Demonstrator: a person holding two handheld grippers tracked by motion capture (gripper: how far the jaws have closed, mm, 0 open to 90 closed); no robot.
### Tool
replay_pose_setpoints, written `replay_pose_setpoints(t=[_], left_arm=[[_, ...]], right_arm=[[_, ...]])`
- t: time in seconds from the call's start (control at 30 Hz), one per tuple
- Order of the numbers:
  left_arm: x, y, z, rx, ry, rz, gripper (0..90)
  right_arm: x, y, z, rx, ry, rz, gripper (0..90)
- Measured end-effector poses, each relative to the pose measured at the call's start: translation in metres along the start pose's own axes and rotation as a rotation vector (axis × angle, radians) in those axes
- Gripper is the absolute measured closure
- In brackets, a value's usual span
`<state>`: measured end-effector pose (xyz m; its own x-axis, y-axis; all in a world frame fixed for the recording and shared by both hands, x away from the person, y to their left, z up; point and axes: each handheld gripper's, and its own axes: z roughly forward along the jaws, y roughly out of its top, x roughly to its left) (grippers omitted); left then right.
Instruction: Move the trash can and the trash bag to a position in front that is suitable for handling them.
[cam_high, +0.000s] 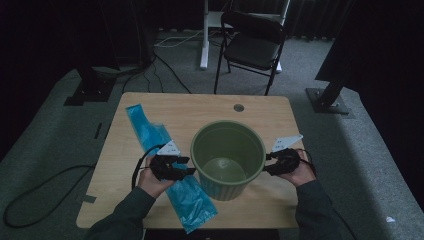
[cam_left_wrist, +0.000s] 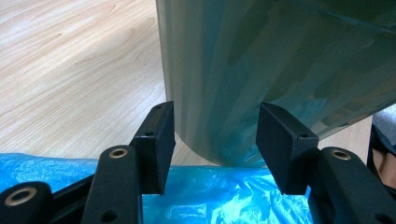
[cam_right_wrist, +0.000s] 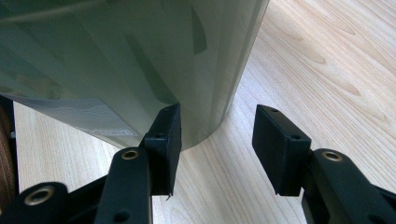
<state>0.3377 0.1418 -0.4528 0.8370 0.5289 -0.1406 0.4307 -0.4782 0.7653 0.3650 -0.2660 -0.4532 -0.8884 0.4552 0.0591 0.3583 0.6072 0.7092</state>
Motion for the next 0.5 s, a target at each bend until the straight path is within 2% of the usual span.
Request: replay_pose_setpoints(t=[0.13,0.37,0.5], left_arm=[[0.002,0.004,0.002,0.000,0.023,0.003,48.3],[0.013,0.007,0.005,-0.013,0.038,-0.025,49.7],[0.021,0.007,0.004,-0.021,0.073,-0.043,51.1]], right_arm=[[-0.001,0.001,0.001,-0.008,-0.029,0.012,52.2],[-0.004,0.004,0.005,-0.022,-0.078,0.023,53.5],[-0.005,0.011,0.011,-0.025,-0.099,0.027,54.1]])
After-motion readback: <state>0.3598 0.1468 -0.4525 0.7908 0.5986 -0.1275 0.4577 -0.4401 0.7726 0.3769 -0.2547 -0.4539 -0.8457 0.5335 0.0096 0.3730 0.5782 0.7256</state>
